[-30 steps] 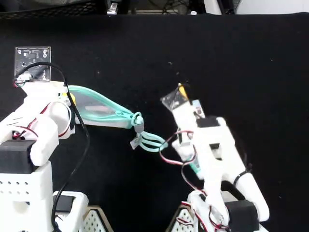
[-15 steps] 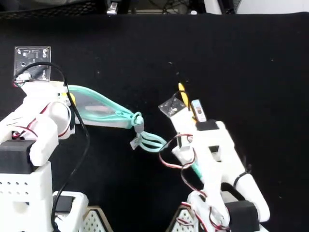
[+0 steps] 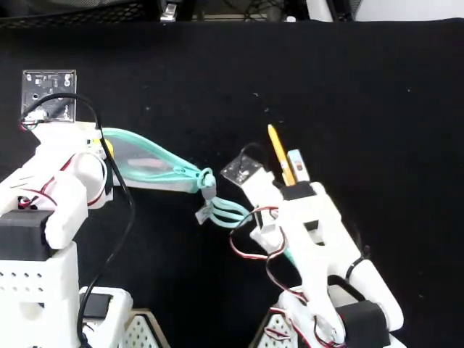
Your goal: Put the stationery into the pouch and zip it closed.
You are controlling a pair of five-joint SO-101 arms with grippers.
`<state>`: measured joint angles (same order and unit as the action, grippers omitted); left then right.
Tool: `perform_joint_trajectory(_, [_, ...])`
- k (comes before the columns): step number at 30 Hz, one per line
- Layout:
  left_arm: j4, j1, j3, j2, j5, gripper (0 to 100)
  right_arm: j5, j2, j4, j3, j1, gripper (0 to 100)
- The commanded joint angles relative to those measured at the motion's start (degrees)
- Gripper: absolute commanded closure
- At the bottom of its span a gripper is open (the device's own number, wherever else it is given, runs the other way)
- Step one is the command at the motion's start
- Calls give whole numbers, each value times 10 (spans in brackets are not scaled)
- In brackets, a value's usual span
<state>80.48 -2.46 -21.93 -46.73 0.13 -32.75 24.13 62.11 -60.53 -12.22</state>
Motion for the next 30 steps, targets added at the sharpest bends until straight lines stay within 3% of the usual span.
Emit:
perform_joint_trajectory(1, [3, 0, -49, 24, -2, 970, -15, 15, 5, 3, -7, 828])
perform_joint_trajectory(14, [4, 0, -49, 24, -2, 970, -14, -146, -50, 39, -8, 828])
perform_joint_trajectory(24, [4, 0, -50, 24, -2, 970, -14, -98, -42, 43, -8, 830])
perform_joint_trajectory(26, [4, 0, -50, 24, -2, 970, -15, -89, -36, 43, -8, 869])
perform_joint_trajectory(28, [4, 0, -50, 24, -2, 970, -14, -80, -28, 44, -9, 981])
perform_joint_trajectory(30, [4, 0, -50, 25, -2, 970, -13, -58, -16, 45, -6, 973])
